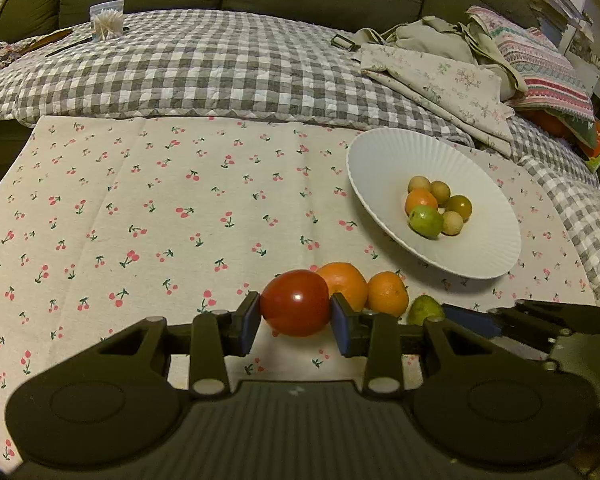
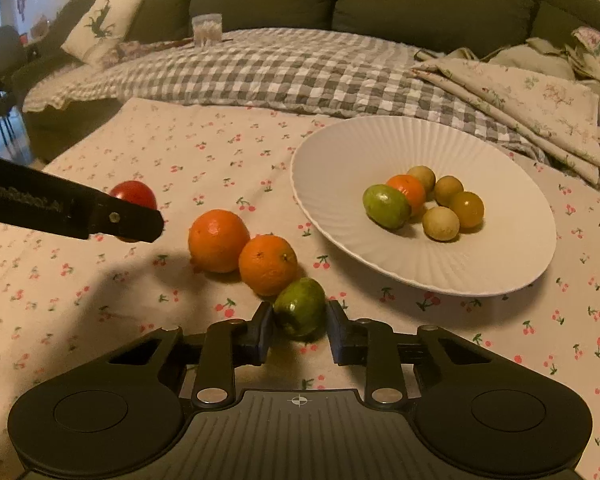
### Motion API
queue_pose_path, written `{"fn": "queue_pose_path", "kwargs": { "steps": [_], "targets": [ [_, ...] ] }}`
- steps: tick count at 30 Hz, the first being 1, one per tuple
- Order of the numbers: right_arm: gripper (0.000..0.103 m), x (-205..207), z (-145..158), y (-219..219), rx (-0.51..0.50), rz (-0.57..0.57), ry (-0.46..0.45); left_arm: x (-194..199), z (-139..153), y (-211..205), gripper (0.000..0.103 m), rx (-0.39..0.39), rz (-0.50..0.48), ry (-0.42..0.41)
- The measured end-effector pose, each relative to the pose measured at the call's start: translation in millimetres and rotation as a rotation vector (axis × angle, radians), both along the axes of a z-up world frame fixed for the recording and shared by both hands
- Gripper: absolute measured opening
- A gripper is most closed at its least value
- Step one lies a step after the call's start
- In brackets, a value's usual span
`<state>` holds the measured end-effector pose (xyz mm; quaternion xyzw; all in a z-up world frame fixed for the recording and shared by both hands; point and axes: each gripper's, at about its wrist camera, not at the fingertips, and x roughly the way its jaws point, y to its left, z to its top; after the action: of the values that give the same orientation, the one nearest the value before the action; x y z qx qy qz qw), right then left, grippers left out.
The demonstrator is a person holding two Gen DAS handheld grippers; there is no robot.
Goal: Organize fruits
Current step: 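Carry the tomato and green fruit toward the white plate with both tools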
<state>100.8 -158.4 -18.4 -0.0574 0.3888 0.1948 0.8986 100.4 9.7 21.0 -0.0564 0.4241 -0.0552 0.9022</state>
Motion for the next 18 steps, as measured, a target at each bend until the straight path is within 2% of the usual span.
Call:
{"fn": "queue_pose_path", "kwargs": {
  "steps": [5, 18],
  "targets": [
    [0.027, -5.1, 18.6, -10.5, 0.053, -0.016, 0.017, -0.4, 1.6, -0.3, 0.036, 0.002, -0.001, -0.005],
    [0.027, -15.4, 39.0, -32.8, 0.109, -0.062, -0.002, 0.7, 6.8, -4.2, 0.036, -0.002, -0.011, -0.028]
  ]
}}
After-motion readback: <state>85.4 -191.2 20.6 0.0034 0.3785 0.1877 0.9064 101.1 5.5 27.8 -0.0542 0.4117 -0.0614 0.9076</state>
